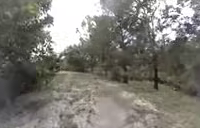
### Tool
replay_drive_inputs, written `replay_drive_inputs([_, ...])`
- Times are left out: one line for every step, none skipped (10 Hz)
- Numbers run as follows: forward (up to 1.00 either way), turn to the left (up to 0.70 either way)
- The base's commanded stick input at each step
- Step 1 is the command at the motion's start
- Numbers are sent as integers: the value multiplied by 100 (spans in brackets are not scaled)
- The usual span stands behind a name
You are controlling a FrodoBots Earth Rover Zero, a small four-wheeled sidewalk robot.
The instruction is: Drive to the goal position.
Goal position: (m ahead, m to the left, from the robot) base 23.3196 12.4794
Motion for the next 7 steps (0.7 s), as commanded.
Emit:
replay_drive_inputs([85, 34])
replay_drive_inputs([85, 0])
replay_drive_inputs([85, 0])
replay_drive_inputs([85, 1])
replay_drive_inputs([85, 4])
replay_drive_inputs([85, 29])
replay_drive_inputs([85, 34])
